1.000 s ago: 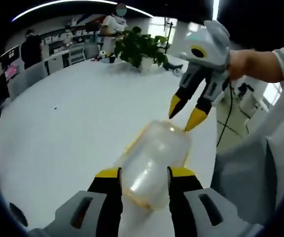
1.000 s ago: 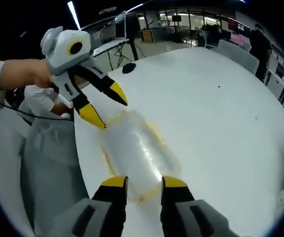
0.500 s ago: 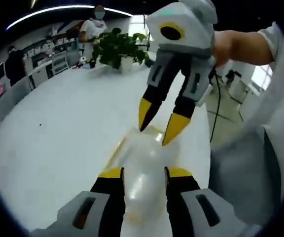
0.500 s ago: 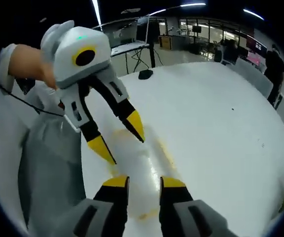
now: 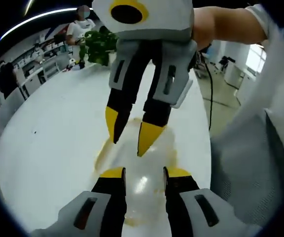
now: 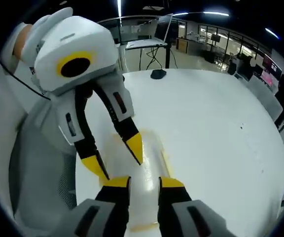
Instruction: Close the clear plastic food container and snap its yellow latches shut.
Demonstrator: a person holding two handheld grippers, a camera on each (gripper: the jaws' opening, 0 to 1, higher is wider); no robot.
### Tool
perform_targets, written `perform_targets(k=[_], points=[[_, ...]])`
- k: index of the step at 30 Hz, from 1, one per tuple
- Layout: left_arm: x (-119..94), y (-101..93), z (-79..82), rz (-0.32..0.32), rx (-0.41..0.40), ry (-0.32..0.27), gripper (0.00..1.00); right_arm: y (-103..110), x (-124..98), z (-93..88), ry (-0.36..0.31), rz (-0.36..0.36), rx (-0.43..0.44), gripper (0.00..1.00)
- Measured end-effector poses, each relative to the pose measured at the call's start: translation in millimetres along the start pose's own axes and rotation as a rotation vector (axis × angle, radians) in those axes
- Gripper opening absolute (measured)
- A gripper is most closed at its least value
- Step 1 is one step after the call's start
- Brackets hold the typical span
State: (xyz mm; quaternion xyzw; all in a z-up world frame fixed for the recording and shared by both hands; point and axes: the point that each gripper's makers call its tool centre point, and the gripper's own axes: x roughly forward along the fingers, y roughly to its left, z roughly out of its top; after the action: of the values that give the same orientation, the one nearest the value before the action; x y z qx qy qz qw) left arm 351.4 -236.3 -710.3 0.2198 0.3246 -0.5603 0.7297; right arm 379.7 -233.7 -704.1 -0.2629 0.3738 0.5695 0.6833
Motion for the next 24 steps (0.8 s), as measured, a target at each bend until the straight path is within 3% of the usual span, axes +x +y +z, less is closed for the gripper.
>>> perform_targets(k=[3,5,8,10,13,17,24], points=[[0.1,-3.0,-1.6,0.007,0.008,-0.003,0.26,1.2,3.2,0.2,0.001,0.007,-0.012,0.18],[-0.4,-1.0,-3.5,0.035,0.083,0.015,0.26,0.1,6.3,-1.7,0.011,0.007,-0.023,0.18],[-0.3,-4.7,-2.4,0.030,0.058,0.001,0.26,-2.5,9.3,-1.2,0.004,0.011,-0.039,0.17],[0.1,-6.5,-5.3,0.039,0.109,0.021,0.29,-6.3,11.2,-0.8,0.002,0.007,-0.037,0.18],[0.3,-8.4,-7.0,0.042,0.115,0.029,0.29,-8.9,12.0,-1.2,0.010,0.005,-0.049,0.18],[-0.7,-6.8,-5.3,0.059,0.118,0.021,0.26,-15.5,12.2,-1.1,0.019,-0.012,-0.060,0.26],[0.9,-7.2,-8.1,0.070,0.116,0.030,0.30,-25.8,14.8,-6.5,0.053,0.000,-0.048,0.35]])
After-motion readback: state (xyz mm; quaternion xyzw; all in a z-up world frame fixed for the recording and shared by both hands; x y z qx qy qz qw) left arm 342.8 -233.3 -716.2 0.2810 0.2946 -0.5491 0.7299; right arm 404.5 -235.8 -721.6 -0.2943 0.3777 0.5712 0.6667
